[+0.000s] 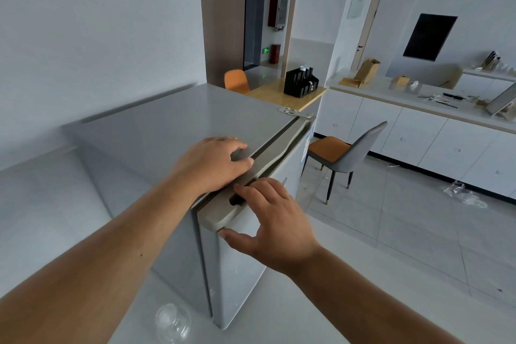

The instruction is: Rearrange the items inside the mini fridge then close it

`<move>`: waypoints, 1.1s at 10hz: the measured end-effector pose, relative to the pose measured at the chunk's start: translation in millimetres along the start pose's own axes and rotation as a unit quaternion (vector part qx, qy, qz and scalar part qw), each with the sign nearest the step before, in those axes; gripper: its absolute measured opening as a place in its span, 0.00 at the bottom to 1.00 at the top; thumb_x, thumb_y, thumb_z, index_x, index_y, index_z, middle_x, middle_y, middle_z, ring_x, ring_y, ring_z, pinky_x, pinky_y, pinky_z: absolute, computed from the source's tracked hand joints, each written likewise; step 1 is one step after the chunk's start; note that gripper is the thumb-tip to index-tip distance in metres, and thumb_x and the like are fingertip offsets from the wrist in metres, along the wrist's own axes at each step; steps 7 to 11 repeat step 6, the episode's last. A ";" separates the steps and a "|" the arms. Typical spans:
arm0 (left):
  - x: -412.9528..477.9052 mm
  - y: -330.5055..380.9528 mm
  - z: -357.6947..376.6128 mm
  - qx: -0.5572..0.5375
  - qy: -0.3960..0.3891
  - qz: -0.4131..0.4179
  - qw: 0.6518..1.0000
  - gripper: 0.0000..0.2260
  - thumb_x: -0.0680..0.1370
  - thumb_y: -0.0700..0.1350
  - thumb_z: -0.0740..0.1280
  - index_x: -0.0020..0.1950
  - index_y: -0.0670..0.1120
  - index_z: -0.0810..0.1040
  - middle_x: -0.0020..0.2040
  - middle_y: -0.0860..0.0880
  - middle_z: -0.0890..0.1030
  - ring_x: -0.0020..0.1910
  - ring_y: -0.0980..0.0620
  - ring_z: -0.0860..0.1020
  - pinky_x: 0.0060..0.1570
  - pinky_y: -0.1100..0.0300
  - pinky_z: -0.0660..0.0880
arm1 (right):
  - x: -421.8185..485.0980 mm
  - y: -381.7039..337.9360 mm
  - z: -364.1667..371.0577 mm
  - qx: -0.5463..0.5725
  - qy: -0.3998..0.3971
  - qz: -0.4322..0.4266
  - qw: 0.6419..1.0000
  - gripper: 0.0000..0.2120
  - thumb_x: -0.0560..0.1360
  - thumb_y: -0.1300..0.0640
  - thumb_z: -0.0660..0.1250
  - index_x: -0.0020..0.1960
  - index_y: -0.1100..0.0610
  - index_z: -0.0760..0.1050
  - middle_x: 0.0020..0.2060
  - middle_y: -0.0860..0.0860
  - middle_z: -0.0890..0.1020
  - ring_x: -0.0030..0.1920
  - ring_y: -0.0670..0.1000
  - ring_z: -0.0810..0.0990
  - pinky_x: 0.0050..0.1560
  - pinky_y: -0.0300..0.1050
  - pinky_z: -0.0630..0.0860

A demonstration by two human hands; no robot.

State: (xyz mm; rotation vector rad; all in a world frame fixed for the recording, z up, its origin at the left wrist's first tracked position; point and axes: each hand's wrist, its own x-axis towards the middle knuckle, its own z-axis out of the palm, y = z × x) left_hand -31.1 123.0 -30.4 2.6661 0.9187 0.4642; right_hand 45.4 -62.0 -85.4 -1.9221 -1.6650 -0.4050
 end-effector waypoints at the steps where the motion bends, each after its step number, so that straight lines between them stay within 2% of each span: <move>1: 0.4 0.1 0.1 0.005 -0.001 0.003 1.000 0.29 0.77 0.70 0.61 0.76 0.61 0.73 0.79 0.56 0.72 0.77 0.51 0.70 0.70 0.49 0.69 | 0.0 1.0 0.7 -0.008 0.004 -0.005 1.000 0.33 0.73 0.27 0.64 0.69 0.47 0.73 0.60 0.41 0.77 0.64 0.44 0.70 0.63 0.33 0.60; 4: -3.3 4.2 -1.9 0.018 -0.003 0.006 1.000 0.29 0.77 0.70 0.60 0.76 0.60 0.73 0.79 0.55 0.72 0.77 0.50 0.70 0.70 0.49 0.69 | 2.1 8.3 -5.5 -0.003 -0.033 -0.022 0.999 0.33 0.76 0.28 0.61 0.72 0.48 0.72 0.62 0.42 0.77 0.66 0.45 0.70 0.63 0.36 0.65; 5: -2.6 6.1 -3.2 0.019 0.002 0.017 1.000 0.34 0.75 0.73 0.56 0.77 0.60 0.71 0.79 0.55 0.71 0.77 0.50 0.69 0.70 0.48 0.69 | 2.3 16.5 -11.3 0.024 -0.021 -0.041 0.999 0.30 0.78 0.32 0.62 0.72 0.50 0.73 0.66 0.44 0.76 0.68 0.46 0.72 0.63 0.41 0.72; 6: -6.6 13.4 -7.8 0.038 0.026 0.042 0.998 0.39 0.75 0.78 0.49 0.80 0.59 0.68 0.82 0.54 0.68 0.80 0.48 0.66 0.74 0.44 0.67 | 6.1 31.6 -26.7 0.018 -0.011 -0.019 1.000 0.31 0.80 0.32 0.60 0.76 0.49 0.68 0.74 0.46 0.72 0.76 0.48 0.66 0.71 0.46 0.70; 11: -6.6 13.4 -7.8 0.038 0.026 0.042 0.998 0.39 0.75 0.78 0.49 0.80 0.59 0.68 0.82 0.54 0.68 0.80 0.48 0.66 0.74 0.44 0.67 | 6.1 31.6 -26.7 0.018 -0.011 -0.019 1.000 0.31 0.80 0.32 0.60 0.76 0.49 0.68 0.74 0.46 0.72 0.76 0.48 0.66 0.71 0.46 0.70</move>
